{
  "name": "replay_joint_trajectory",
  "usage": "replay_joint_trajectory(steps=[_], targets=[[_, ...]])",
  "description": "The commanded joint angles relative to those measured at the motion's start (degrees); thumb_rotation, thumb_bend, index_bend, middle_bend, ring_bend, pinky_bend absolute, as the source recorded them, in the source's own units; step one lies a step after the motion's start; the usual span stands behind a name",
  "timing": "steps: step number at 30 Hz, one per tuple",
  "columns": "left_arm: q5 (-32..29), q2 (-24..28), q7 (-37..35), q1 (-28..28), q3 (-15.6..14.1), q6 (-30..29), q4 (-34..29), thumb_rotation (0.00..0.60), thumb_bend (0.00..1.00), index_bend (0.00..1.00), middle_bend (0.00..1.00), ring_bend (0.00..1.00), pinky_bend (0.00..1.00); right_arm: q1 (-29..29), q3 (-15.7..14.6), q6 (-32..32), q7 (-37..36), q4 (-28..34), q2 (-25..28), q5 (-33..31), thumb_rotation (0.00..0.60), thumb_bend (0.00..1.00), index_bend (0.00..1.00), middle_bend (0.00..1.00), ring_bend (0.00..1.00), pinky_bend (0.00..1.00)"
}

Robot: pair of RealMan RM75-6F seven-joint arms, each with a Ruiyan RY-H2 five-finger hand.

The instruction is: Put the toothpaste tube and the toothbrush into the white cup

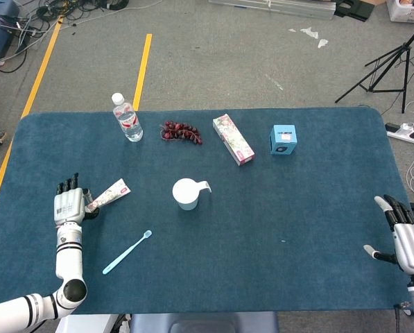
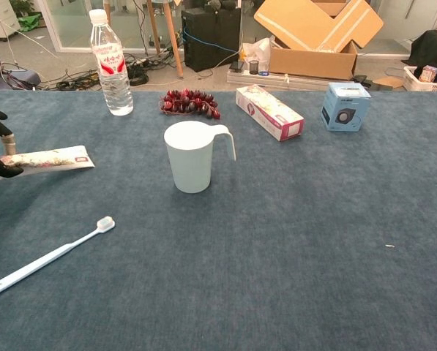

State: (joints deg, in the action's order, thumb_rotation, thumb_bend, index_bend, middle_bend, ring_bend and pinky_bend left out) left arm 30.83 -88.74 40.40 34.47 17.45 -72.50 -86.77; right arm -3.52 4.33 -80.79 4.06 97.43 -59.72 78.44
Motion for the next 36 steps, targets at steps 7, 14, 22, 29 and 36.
replay_joint_trajectory(steps=[7, 14, 22, 29, 36], targets=[[1.48, 3.53, 2.66, 0.73, -0.45, -1.9, -5.83, 0.6, 0.59, 0.64, 0.0, 0.0, 0.01, 0.02, -0.06, -0.09, 0.07, 0.06, -0.03, 0.17, 0.6, 0.02, 0.14, 0.11, 0.11, 0.37], [2.49, 4.5, 4.8, 2.14, -0.71, -2.97, -8.26, 0.6, 0.61, 0.64, 0.0, 0.0, 0.01, 0.11, -0.02, -0.28, -0.11, 0.09, 0.06, 0.23, 0.6, 0.02, 0.14, 0.11, 0.11, 0.37], [4.15, 5.61, 6.6, 3.49, -1.15, -4.17, -11.31, 0.6, 0.62, 0.65, 0.0, 0.0, 0.01, 0.23, -0.01, -0.51, -0.54, 0.13, 0.25, 0.41, 0.6, 0.02, 0.14, 0.11, 0.11, 0.37], [4.88, 6.51, 8.37, 4.89, -1.2, -4.93, -13.17, 0.6, 0.64, 0.66, 0.0, 0.0, 0.01, 0.26, 0.03, -0.5, -0.84, 0.13, 0.38, 0.4, 0.6, 0.02, 0.15, 0.11, 0.11, 0.37], [4.72, 6.97, 9.98, 6.06, -1.59, -5.12, -13.91, 0.6, 0.64, 0.66, 0.0, 0.0, 0.01, 0.4, 0.14, -0.69, -1.45, 0.06, 0.62, 0.38, 0.6, 0.02, 0.15, 0.11, 0.11, 0.37]])
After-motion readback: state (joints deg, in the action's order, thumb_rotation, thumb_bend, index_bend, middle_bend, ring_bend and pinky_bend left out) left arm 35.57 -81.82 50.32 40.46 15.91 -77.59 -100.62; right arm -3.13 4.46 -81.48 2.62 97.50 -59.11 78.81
